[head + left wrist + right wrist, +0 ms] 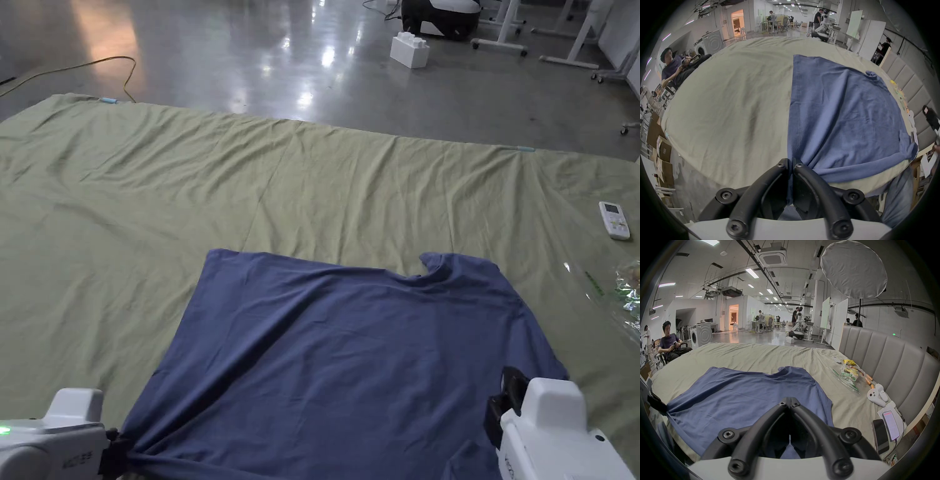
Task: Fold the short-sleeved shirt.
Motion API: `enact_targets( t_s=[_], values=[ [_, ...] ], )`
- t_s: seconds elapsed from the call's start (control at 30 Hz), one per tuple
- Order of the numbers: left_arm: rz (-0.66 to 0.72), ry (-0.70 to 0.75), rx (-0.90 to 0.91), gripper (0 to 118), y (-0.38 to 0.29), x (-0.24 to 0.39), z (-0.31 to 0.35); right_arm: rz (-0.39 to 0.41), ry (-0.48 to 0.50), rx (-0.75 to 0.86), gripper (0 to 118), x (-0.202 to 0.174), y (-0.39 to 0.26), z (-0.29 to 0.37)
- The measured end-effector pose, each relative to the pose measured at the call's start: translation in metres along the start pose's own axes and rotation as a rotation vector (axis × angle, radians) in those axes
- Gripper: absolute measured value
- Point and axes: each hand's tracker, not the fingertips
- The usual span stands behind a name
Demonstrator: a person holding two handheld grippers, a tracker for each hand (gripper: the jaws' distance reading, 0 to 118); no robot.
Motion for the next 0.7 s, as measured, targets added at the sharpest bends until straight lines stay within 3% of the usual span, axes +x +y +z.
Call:
enact_targets(
  t_s=[0.3, 0.33, 0.43, 0.5, 0.7],
  values=[
    [-0.026, 0.010, 0.004, 5, -0.004, 0.001, -0.003, -0.026, -0.031, -0.191, 2, 0.051, -0.012, 0.011],
    [-0.023, 0.009, -0.002, 5, -0.005, 0.001, -0.004, -0.022, -0.038, -0.230, 6, 0.058, -0.015, 0.011],
    [-0.024, 0.010, -0.009, 5, -0.008, 0.001, -0.007, -0.017, -0.048, -0.372, 38, 0.079, -0.031, 0.011],
    [-0.022, 0.012, -0.013, 5, -0.009, 0.000, -0.008, -0.005, -0.060, -0.439, 53, 0.088, -0.045, 0.010],
    [-0.023, 0.018, -0.016, 5, -0.011, 0.011, -0.004, -0.065, -0.067, -0.598, 57, 0.100, -0.086, 0.006]
  ],
)
